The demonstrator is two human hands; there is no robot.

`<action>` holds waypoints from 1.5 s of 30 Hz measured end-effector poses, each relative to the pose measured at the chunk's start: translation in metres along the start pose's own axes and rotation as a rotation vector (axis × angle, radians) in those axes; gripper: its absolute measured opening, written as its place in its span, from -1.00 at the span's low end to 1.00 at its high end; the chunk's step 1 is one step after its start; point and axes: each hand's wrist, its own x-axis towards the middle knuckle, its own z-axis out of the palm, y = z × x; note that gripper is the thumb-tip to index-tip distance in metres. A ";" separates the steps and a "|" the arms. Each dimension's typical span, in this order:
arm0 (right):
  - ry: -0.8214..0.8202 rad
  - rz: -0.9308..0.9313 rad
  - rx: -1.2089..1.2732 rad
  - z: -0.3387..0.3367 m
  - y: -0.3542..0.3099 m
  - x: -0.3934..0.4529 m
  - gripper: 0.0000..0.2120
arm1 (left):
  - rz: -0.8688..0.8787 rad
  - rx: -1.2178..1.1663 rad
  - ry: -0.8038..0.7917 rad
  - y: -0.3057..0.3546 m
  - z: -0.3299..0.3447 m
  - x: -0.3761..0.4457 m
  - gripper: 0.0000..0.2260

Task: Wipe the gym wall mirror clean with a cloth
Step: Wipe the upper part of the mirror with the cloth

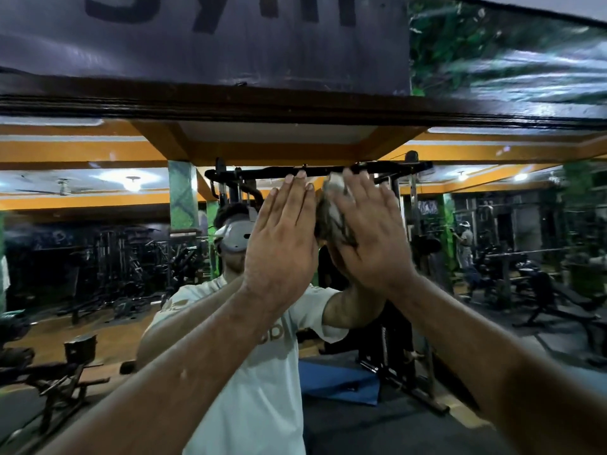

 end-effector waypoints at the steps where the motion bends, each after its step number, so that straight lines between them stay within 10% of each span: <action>1: -0.028 -0.074 -0.008 -0.003 0.009 -0.012 -0.35 | 0.006 -0.005 0.003 0.002 0.002 0.000 -0.47; 9: 0.085 0.289 -0.052 -0.013 0.052 0.004 -0.32 | 0.001 -0.077 -0.009 0.028 0.014 0.002 -0.48; 15: 0.009 -0.134 -0.068 -0.011 0.074 -0.030 -0.37 | -0.017 -0.049 -0.010 0.050 0.026 0.011 -0.46; 21: 0.100 0.262 -0.040 -0.019 0.086 0.004 -0.28 | -0.075 -0.036 0.006 0.072 0.034 0.019 -0.46; 27: -0.007 -0.136 -0.031 -0.026 0.117 -0.048 -0.36 | -0.065 -0.041 -0.015 0.103 0.043 0.025 -0.48; 32: 0.107 0.253 -0.015 -0.033 0.150 -0.030 -0.32 | 0.029 0.050 -0.086 0.127 0.051 0.043 -0.45; 38: -0.026 -0.134 -0.028 -0.042 0.184 -0.063 -0.38 | 0.015 0.059 -0.084 0.150 0.059 0.049 -0.43; 45: 0.063 0.163 -0.043 -0.047 0.201 -0.031 -0.32 | 0.033 0.083 -0.116 0.174 0.072 0.058 -0.43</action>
